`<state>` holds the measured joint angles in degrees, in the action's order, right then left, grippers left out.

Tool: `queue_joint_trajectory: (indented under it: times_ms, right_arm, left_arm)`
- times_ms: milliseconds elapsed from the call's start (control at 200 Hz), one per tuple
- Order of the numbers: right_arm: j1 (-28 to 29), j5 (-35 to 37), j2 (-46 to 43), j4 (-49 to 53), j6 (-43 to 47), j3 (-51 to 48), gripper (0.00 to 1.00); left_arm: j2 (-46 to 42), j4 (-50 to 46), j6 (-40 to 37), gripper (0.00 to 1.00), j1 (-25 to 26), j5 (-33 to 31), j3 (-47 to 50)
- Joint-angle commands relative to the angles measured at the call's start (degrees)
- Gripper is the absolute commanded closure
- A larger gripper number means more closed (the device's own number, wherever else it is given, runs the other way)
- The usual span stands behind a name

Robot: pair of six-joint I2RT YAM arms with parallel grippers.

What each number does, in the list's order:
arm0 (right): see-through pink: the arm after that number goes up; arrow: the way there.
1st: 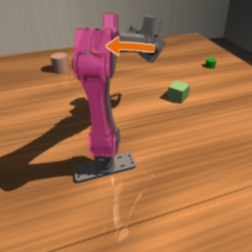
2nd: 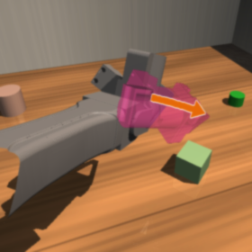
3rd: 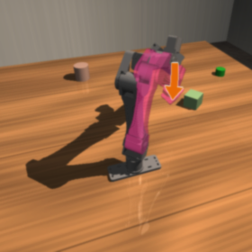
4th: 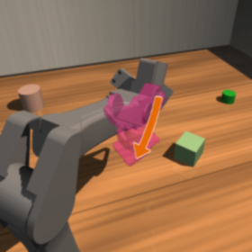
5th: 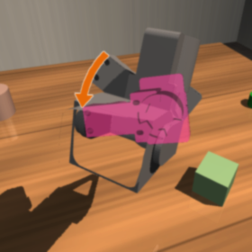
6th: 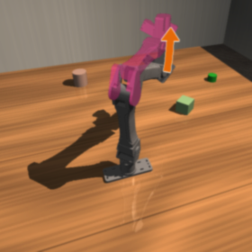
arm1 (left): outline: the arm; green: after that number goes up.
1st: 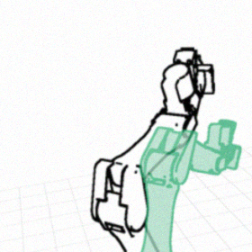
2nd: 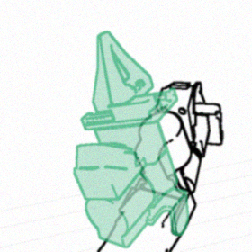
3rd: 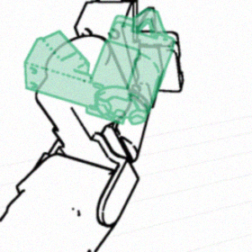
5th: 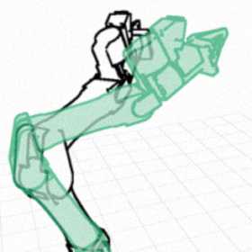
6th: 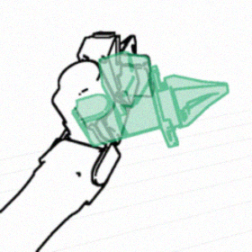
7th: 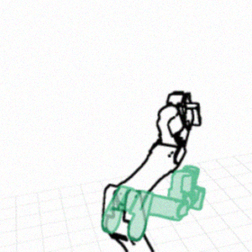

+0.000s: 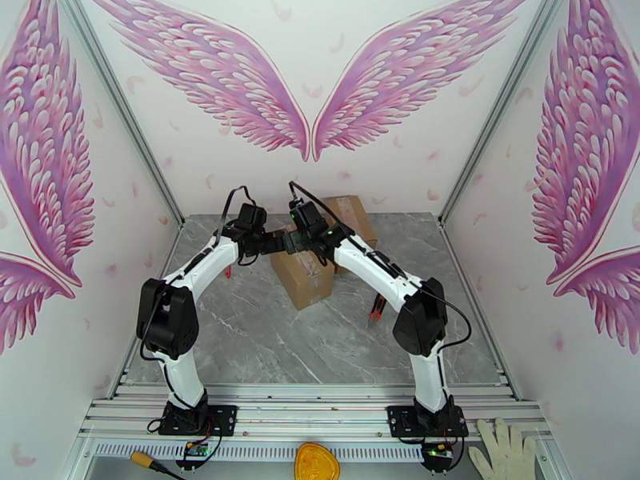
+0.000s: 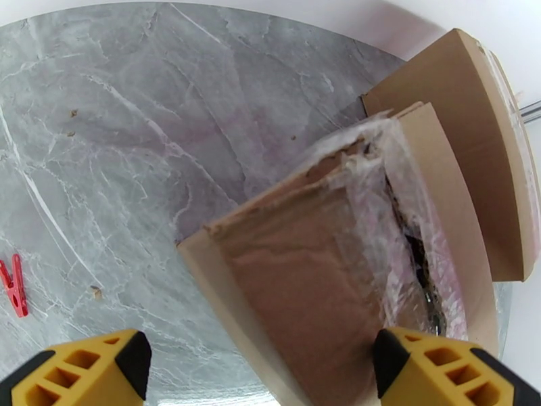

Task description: Unpack the express box

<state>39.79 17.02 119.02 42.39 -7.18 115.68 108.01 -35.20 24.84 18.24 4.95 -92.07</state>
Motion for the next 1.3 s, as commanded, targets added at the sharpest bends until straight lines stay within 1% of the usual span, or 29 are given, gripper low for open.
queue_joint_trajectory:
  times_ms: [0,165,335,465,555,735,870,999,1104,1194,1294]
  right_arm:
    - [-0.33,1.22,2.05,5.72,2.69,3.75,0.10]
    - [-0.45,2.98,5.55,9.41,2.26,6.51,0.10]
    - [-0.67,1.54,7.40,9.63,2.21,6.40,0.10]
    - [-1.06,2.92,8.92,10.39,1.86,6.36,0.11]
    - [-1.12,4.58,9.29,9.89,2.20,5.49,0.13]
    - [-1.03,10.65,10.62,9.85,3.64,5.18,0.26]
    - [-1.04,14.29,11.06,12.18,3.54,6.37,0.42]
    - [-0.78,18.27,10.67,14.63,3.55,7.62,0.54]
    - [-0.67,20.79,9.47,14.52,5.10,7.77,0.60]
    - [-0.68,22.08,8.37,13.95,6.97,8.16,0.61]
    - [-0.77,23.01,7.89,13.33,9.59,9.20,0.66]
  left_arm:
    - [3.38,-4.35,-1.48,0.09,-0.60,-1.35,-1.85]
    - [5.50,-6.07,-2.87,0.09,-0.75,-1.45,-2.73]
    - [7.75,-7.53,-3.37,0.10,-0.84,-0.30,-4.87]
    - [8.60,-8.47,-3.75,0.10,-0.86,-0.06,-5.92]
    - [8.78,-8.79,-4.22,0.11,-0.84,-0.07,-6.19]
    - [9.31,-9.66,-5.45,0.12,-0.84,0.46,-6.78]
    - [10.19,-11.10,-7.02,0.12,-0.75,-0.27,-7.72]
    - [11.03,-12.23,-8.93,0.13,-0.75,-1.77,-7.92]
    - [11.66,-13.23,-10.77,0.14,-0.75,-2.92,-8.04]
    - [12.17,-13.81,-12.08,0.15,-0.77,-3.62,-7.95]
    - [12.58,-14.19,-13.26,0.17,-0.80,-3.99,-7.86]
